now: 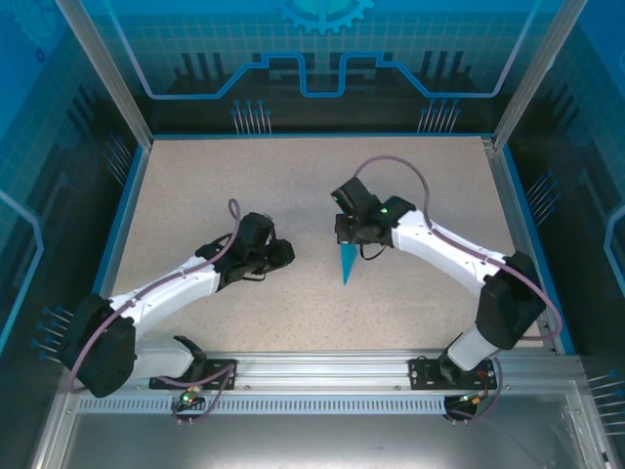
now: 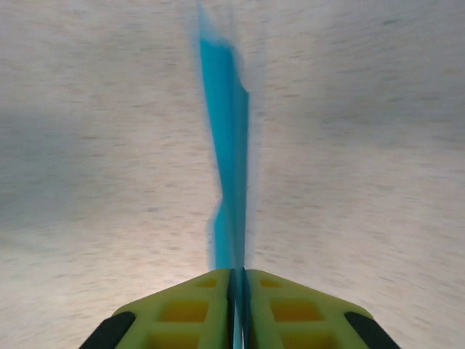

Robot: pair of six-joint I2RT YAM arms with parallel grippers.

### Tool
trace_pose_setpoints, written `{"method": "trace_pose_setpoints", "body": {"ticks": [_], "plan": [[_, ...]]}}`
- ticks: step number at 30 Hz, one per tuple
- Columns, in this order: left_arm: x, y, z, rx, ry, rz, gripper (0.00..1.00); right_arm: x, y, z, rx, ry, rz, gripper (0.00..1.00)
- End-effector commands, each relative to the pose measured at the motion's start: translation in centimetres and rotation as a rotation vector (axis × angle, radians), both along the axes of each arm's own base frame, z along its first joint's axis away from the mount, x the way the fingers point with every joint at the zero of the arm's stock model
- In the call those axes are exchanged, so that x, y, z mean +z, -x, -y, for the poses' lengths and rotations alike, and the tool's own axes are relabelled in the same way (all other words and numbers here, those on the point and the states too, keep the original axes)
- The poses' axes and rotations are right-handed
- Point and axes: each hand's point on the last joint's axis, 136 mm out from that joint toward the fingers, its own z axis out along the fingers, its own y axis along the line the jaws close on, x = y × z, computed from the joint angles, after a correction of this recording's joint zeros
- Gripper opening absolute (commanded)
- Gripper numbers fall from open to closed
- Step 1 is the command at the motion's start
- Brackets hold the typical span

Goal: Fold a paper plane with a square sheet of paper (pick it up from the middle)
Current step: Turn over the paper at the center of the table.

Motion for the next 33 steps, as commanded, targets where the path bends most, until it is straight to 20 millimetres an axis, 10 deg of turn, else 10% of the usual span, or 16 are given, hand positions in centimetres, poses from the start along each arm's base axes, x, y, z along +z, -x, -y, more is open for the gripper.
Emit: {"method": "trace_pose_setpoints", "body": {"ticks": [1, 19, 27, 33], "plan": [[-1.1, 0.8, -3.7, 0.119, -0.109, -0.008, 0.35, -0.5, 3.3, 7.9, -0.075, 0.616, -0.109, 0.13], [0.2, 3.3, -8.8, 0.265, -0.167, 0.082, 0.42, -11.7, 3.5, -6.2, 0.071, 0.628, -0.349, 0.23], [0.1, 2.8, -7.5, 0.211, -0.146, 0.066, 0.43, -7.6, 3.4, -10.3, 0.186, 0.25, -0.267, 0.61], [-0.5, 2.4, -6.1, 0.162, -0.126, 0.023, 0.43, -4.3, 2.8, -7.5, 0.17, -0.06, -0.183, 0.74]]}}
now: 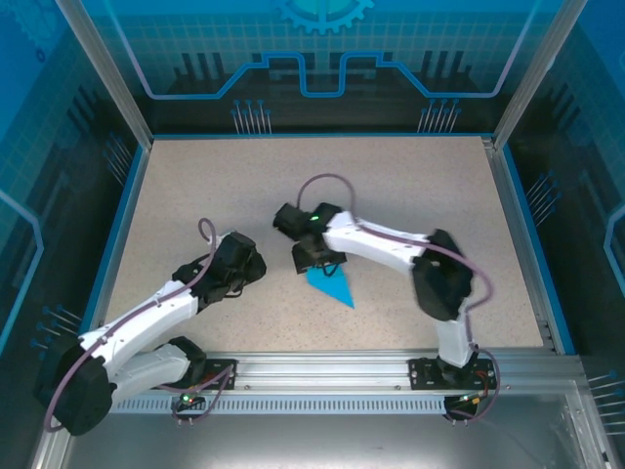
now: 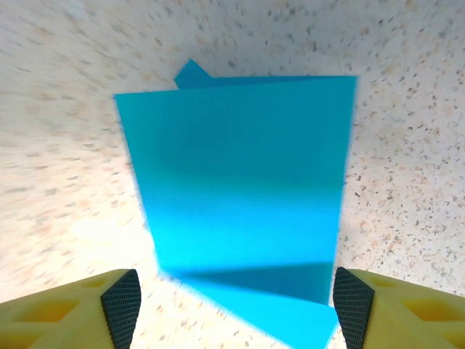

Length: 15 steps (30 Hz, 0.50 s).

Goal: Fold a paper plane with a square sheet of paper (pick it up from the middle)
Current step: Turn over the paper at the center of the table.

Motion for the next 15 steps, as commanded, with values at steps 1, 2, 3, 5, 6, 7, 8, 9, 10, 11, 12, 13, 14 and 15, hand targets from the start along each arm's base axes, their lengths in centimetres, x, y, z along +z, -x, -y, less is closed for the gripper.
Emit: {"method": "trace_pose_setpoints", "body": {"ticks": [1, 2, 3, 5, 6, 7, 8, 9, 10, 11, 12, 13, 14, 15], "plan": [[0.8, -0.8, 1.5, -0.046, 0.048, 0.006, 0.43, 0.8, -1.9, 0.5, -0.039, -0.269, 0.006, 0.72], [0.7, -0.9, 1.8, -0.054, 0.056, 0.001, 0.43, 0.4, -2.1, 1.0, -0.051, -0.335, -0.017, 0.71], [0.6, -1.0, 2.1, -0.064, 0.062, -0.005, 0.43, 0.0, -2.3, 1.2, -0.054, -0.417, -0.049, 0.66], [0.5, -1.2, 2.7, -0.081, 0.073, -0.019, 0.43, -1.1, -2.9, 2.2, -0.084, -0.507, -0.09, 0.61], [0.3, -1.3, 3.0, -0.09, 0.078, -0.029, 0.43, -1.5, -3.1, 2.3, -0.085, -0.546, -0.106, 0.59], [0.2, -1.4, 3.4, -0.102, 0.086, -0.037, 0.43, -1.8, -3.3, 2.2, -0.076, -0.584, -0.121, 0.58], [0.2, -1.6, 3.7, -0.113, 0.093, -0.041, 0.43, -2.1, -3.5, 2.1, -0.069, -0.602, -0.133, 0.57], [0.1, -1.7, 4.2, -0.127, 0.104, -0.05, 0.43, -2.5, -3.5, 2.0, -0.063, -0.607, -0.147, 0.56], [0.0, -1.8, 4.6, -0.14, 0.116, -0.059, 0.43, -2.8, -3.6, 1.7, -0.049, -0.615, -0.161, 0.54], [-0.1, -1.8, 5.0, -0.15, 0.125, -0.067, 0.43, -3.1, -3.7, 1.6, -0.041, -0.613, -0.167, 0.52], [-0.2, -1.9, 5.4, -0.162, 0.135, -0.074, 0.43, -3.5, -3.9, 1.6, -0.045, -0.601, -0.172, 0.51], [-0.4, -1.9, 5.7, -0.169, 0.143, -0.083, 0.43, -3.9, -4.0, 1.5, -0.046, -0.6, -0.178, 0.51], [-0.5, -2.0, 5.9, -0.174, 0.15, -0.09, 0.43, -4.2, -4.1, 1.5, -0.044, -0.6, -0.183, 0.5], [-0.6, -2.1, 6.2, -0.182, 0.159, -0.096, 0.43, -4.6, -4.2, 1.5, -0.047, -0.593, -0.188, 0.48]]}}
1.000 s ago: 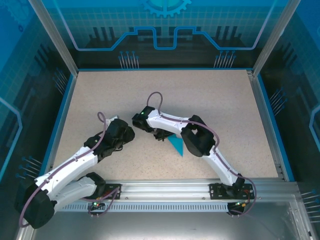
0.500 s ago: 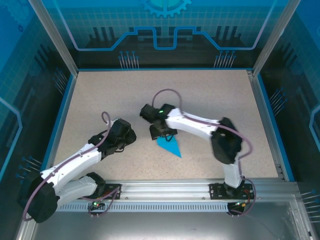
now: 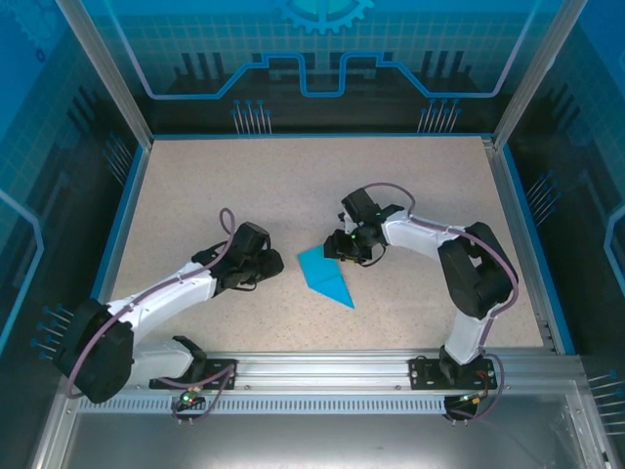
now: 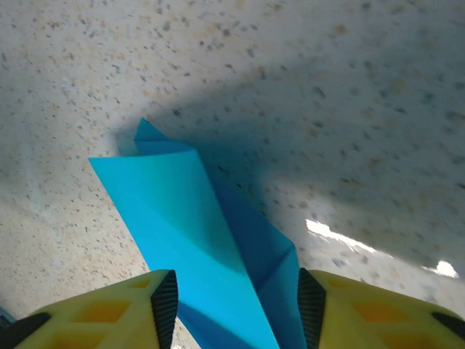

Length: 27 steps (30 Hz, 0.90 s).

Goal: Fold a paper plane with a square sheet of paper (pick it up from the middle)
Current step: Turn over the paper at the center of the table, then fold the wing for the fifth time at the center of the table.

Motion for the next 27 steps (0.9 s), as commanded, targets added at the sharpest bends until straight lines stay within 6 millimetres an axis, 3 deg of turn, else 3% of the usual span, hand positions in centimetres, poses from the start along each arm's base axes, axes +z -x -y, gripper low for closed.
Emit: {"method": "trace_pose_setpoints", "body": {"ticks": [1, 8, 12, 16, 21, 27], "plan": [[0.7, -0.7, 1.9, -0.058, 0.067, -0.003, 0.43, 0.2, -1.0, -1.6, 0.044, -0.074, 0.017, 0.47], [0.3, -1.1, 2.9, -0.087, 0.081, -0.031, 0.42, -0.6, -1.9, -1.5, 0.028, -0.117, 0.03, 0.36], [0.2, -1.3, 3.3, -0.097, 0.087, -0.042, 0.42, -1.0, -2.2, -0.6, -0.027, -0.16, 0.04, 0.23], [-0.1, -1.3, 3.6, -0.108, 0.091, -0.056, 0.43, -0.9, -2.2, 0.2, -0.087, -0.257, 0.071, 0.19], [0.0, -1.4, 3.7, -0.112, 0.094, -0.056, 0.42, -1.0, -1.8, 2.0, -0.163, -0.276, 0.106, 0.21], [-0.1, -1.5, 4.0, -0.118, 0.104, -0.057, 0.42, -0.2, -1.4, 3.2, -0.178, -0.247, 0.11, 0.36]]}}
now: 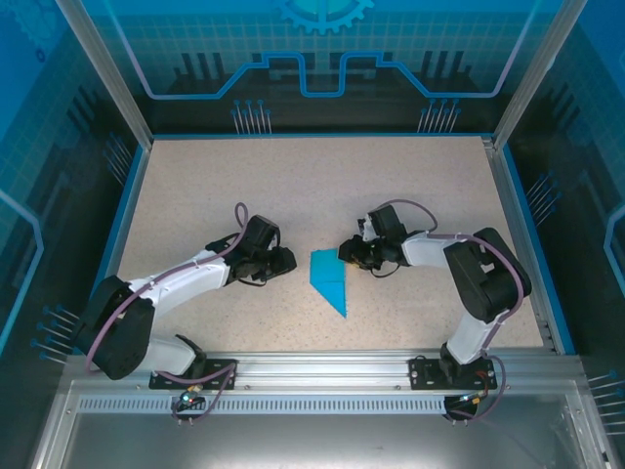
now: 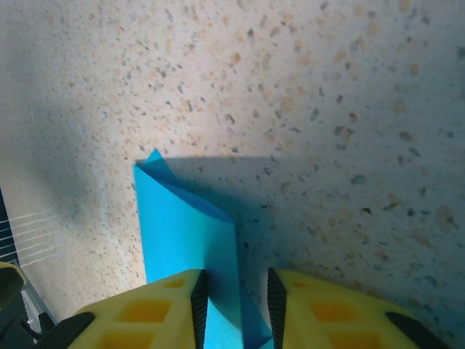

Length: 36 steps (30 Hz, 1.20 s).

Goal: Fold a paper plane with a square sheet of paper (pick it up from the middle)
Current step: Fold the wing for the fifth time at the center of the table.

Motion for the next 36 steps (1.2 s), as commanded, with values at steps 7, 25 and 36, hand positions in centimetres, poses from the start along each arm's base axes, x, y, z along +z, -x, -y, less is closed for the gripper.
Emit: {"method": "trace_pose_setpoints", "body": {"ticks": [7, 25, 36], "plan": [[0.7, -0.9, 0.9, -0.026, 0.034, 0.024, 0.42, 5.4, 1.8, 2.0, -0.001, 0.036, 0.085, 0.55], [1.0, -1.4, 0.8, -0.017, 0.044, 0.084, 0.42, 9.6, 6.7, 2.7, 0.044, 0.212, 0.162, 0.57], [0.2, -1.4, 1.6, -0.033, 0.062, 0.044, 0.42, 5.1, 9.1, -4.0, 0.208, 0.161, 0.003, 0.22]]}}
